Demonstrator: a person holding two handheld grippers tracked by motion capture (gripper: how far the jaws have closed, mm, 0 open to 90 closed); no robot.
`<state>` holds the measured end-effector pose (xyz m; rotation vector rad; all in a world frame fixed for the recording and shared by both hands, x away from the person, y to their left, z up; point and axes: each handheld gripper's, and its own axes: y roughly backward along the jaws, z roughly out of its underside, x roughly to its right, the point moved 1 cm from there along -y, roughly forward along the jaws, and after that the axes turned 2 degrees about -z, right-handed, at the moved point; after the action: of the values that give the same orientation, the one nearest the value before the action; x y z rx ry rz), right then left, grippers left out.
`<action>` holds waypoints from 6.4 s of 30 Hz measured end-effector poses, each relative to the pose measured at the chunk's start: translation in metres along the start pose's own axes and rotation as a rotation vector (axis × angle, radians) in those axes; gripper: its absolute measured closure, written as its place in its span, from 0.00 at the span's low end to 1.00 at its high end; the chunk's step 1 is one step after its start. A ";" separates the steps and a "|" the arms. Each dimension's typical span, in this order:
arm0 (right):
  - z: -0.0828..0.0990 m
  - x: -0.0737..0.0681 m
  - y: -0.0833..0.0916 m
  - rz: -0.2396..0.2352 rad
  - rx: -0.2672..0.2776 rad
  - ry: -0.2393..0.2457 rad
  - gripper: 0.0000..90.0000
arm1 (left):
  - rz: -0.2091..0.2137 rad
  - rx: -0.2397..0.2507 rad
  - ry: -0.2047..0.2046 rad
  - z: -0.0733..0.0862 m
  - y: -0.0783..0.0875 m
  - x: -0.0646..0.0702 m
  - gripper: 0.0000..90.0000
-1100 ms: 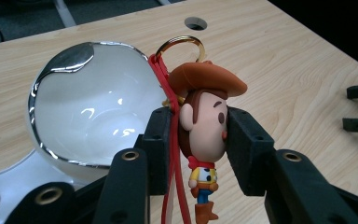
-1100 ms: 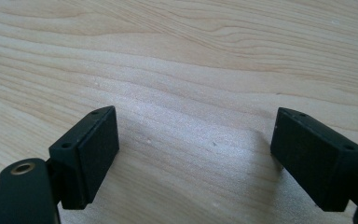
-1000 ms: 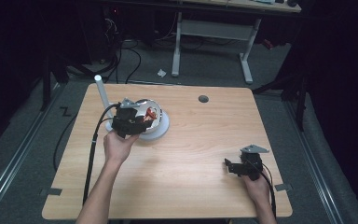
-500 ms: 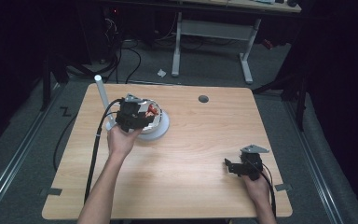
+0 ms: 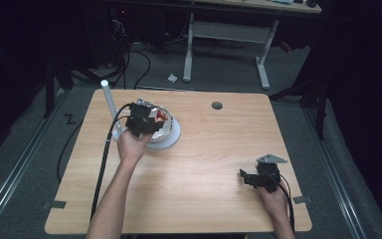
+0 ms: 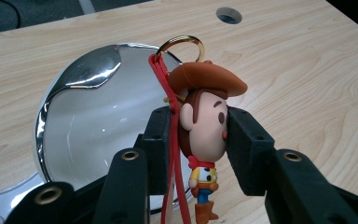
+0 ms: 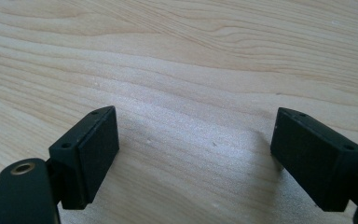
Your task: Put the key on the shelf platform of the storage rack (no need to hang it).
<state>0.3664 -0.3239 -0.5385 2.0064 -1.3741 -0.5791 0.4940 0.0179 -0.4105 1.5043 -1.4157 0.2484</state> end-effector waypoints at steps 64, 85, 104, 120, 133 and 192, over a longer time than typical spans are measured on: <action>0.000 0.000 0.000 0.000 0.000 0.000 0.17 | 0.005 0.096 0.011 -0.010 0.019 -0.024 0.47; 0.000 0.000 0.000 0.000 0.000 0.000 0.17 | 0.030 0.148 0.060 -0.030 0.057 -0.047 0.46; 0.000 0.000 0.000 0.000 0.000 0.000 0.17 | 0.045 0.178 0.084 -0.042 0.091 -0.072 0.45; 0.000 0.000 0.000 0.001 0.001 0.000 0.17 | 0.049 0.196 0.126 -0.043 0.106 -0.092 0.45; 0.000 0.000 0.000 0.000 0.000 0.001 0.17 | 0.057 0.197 0.129 -0.039 0.115 -0.107 0.45; 0.001 -0.001 0.001 0.001 -0.001 -0.002 0.17 | 0.079 0.092 0.102 0.028 0.108 -0.110 0.45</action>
<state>0.3650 -0.3232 -0.5384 2.0051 -1.3756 -0.5820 0.3592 0.0874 -0.4477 1.4900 -1.3992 0.4385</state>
